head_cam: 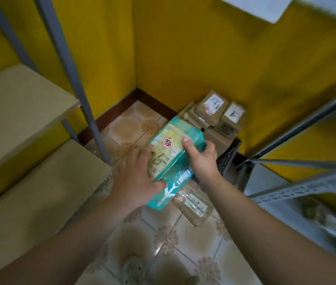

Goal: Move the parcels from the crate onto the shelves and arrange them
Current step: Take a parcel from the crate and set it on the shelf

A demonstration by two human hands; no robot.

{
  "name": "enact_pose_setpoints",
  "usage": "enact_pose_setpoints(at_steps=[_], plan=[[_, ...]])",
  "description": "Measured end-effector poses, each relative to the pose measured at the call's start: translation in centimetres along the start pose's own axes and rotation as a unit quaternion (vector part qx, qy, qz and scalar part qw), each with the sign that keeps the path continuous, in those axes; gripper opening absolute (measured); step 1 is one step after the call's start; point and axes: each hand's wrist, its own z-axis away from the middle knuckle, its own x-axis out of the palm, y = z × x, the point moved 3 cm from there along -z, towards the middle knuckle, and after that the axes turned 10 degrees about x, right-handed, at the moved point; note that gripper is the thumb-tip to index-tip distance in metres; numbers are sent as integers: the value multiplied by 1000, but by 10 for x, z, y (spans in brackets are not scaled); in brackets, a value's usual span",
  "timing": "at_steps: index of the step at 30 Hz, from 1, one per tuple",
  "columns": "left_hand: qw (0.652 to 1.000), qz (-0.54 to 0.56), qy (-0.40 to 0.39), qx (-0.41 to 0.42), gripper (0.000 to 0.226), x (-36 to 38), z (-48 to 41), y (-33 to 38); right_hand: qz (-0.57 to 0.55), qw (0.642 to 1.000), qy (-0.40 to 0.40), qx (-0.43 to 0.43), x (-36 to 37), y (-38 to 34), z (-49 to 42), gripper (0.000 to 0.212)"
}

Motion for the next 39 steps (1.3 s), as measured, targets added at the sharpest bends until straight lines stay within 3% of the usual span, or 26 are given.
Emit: enact_pose_setpoints(at_steps=[2,3,6,9,11,14,17,21,30,39], plan=[[999,-24,-4,39,103,-14,15,38,-50,998,24,1,-35,-12,28,93],[999,20,-4,47,104,-20,22,52,-74,997,33,-4,-55,-16,39,94],[963,263,-47,42,90,-34,46,96,-159,986,39,-23,-119,-17,72,100],[916,383,-115,26,57,-26,77,141,-229,971,29,-53,-186,-8,115,80],[897,417,-142,36,52,-9,98,175,-256,963,35,-71,-231,5,139,68],[911,381,-124,95,53,16,127,233,-292,950,66,-91,-295,26,179,37],[913,348,-115,178,54,34,152,291,-345,928,110,-90,-352,47,218,29],[901,317,-162,247,56,55,173,349,-388,896,193,-93,-407,71,265,35],[852,288,-318,301,46,122,203,429,-303,847,433,-58,-476,164,339,68],[814,210,-405,360,53,216,275,510,-272,828,490,12,-565,282,401,48]])
